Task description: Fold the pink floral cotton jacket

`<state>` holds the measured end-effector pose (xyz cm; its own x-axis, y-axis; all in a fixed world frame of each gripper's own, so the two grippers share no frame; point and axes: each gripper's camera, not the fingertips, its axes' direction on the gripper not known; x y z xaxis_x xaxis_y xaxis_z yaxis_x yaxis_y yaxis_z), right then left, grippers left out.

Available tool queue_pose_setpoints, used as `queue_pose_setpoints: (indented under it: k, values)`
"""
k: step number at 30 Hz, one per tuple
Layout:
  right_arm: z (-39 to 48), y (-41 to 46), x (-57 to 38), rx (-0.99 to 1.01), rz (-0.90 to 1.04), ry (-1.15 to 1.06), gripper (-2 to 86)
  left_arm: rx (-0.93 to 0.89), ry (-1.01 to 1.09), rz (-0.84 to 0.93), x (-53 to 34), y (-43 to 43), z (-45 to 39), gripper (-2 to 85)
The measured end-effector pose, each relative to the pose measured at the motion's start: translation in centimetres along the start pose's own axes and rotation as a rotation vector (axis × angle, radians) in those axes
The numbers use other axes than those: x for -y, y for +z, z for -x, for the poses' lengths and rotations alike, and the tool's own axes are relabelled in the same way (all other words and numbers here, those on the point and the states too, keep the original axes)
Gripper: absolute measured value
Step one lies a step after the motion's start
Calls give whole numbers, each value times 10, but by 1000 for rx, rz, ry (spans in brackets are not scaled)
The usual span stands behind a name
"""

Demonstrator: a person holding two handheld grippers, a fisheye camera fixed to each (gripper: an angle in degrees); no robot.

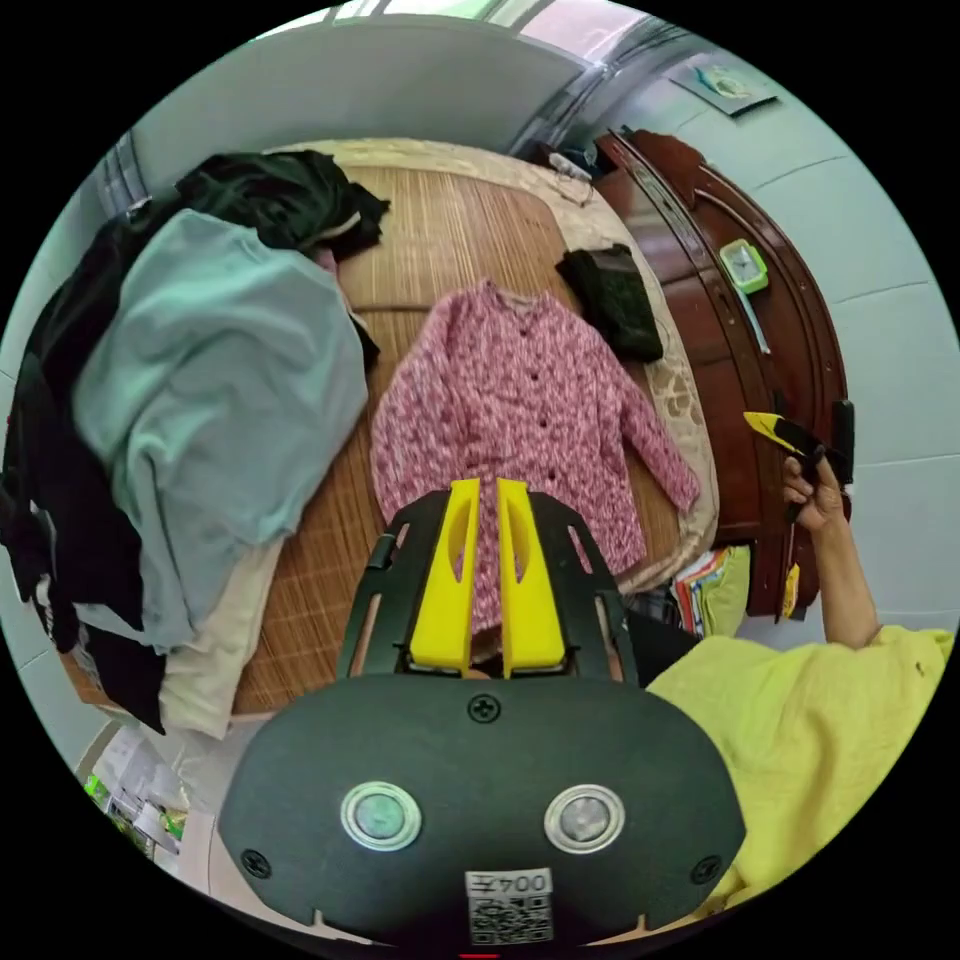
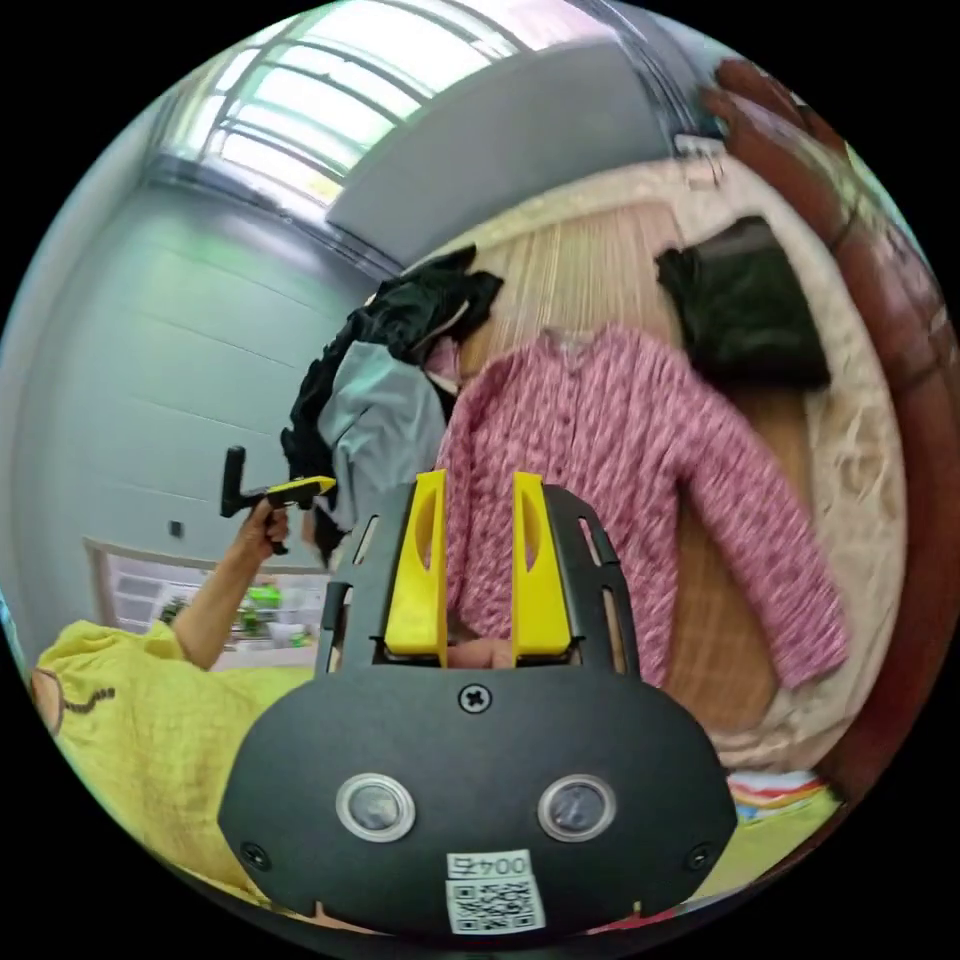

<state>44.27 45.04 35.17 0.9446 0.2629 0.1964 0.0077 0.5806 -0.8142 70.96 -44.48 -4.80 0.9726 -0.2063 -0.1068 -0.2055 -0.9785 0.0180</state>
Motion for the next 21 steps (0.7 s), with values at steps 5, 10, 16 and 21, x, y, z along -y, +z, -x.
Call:
queue_pose_setpoints:
  k: [5, 10, 16, 21]
  values:
    - [-64, 64, -92, 12, 186, 433, 54, -28, -44, 201, -49, 94, -9, 7]
    - [-82, 106, -123, -14, 347, 574, -2, -22, -59, 307, -54, 165, -21, 2]
    - [-86, 145, -90, -147, 382, 508, -7, 81, 102, 313, -9, 242, -72, 1]
    - [-91, 187, -51, -396, 421, 414, -7, 271, 305, 274, 35, 316, -132, 2]
